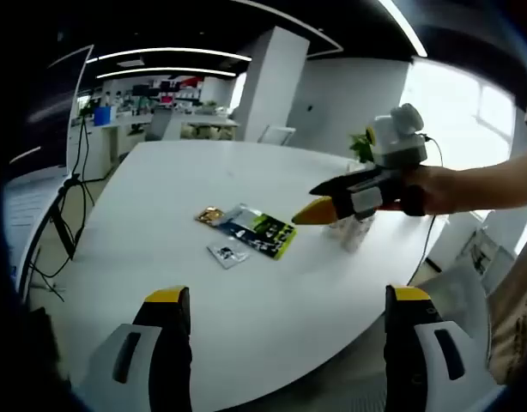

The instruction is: Arrange the skincare products in the storage area until every visible bottle or jar stands upright without overlapping.

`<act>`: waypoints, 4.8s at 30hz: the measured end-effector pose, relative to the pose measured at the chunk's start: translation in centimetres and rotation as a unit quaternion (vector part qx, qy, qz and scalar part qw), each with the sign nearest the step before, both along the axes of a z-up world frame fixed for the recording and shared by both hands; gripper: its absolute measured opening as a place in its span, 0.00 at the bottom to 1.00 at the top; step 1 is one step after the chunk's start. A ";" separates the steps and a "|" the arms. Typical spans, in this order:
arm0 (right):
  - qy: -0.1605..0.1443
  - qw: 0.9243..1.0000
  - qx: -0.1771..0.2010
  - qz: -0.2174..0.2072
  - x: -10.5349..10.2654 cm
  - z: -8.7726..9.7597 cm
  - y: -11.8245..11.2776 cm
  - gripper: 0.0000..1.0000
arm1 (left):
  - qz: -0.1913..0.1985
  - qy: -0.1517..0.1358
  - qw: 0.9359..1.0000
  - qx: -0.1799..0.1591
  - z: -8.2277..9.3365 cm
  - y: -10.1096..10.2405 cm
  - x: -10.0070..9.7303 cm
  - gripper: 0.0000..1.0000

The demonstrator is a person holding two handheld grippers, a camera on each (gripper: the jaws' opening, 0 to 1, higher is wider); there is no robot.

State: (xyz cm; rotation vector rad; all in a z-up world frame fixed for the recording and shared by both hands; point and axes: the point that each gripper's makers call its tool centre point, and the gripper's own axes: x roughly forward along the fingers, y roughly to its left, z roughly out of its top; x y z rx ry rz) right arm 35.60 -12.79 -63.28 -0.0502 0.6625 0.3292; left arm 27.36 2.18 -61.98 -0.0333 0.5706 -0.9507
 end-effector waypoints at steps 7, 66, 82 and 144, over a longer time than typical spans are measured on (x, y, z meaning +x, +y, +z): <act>0.034 0.997 -0.043 -0.050 2.1 -2.7 -1.8 0.70 | -0.001 -0.004 1.000 -0.009 0.2 -0.1 -0.1 0.90; 0.125 0.978 -0.086 -0.146 6.4 -11.1 -7.6 0.05 | 0.026 0.018 1.000 -0.003 -0.6 0.6 0.4 0.83; 0.116 0.981 -0.072 -0.140 6.1 -9.9 -6.8 0.01 | 0.024 0.015 1.000 -0.004 -0.5 0.5 0.4 0.82; -0.032 0.991 0.124 -0.039 -4.7 6.8 1.6 0.01 | -0.023 0.103 0.993 -0.056 -0.4 -2.1 -1.4 0.86</act>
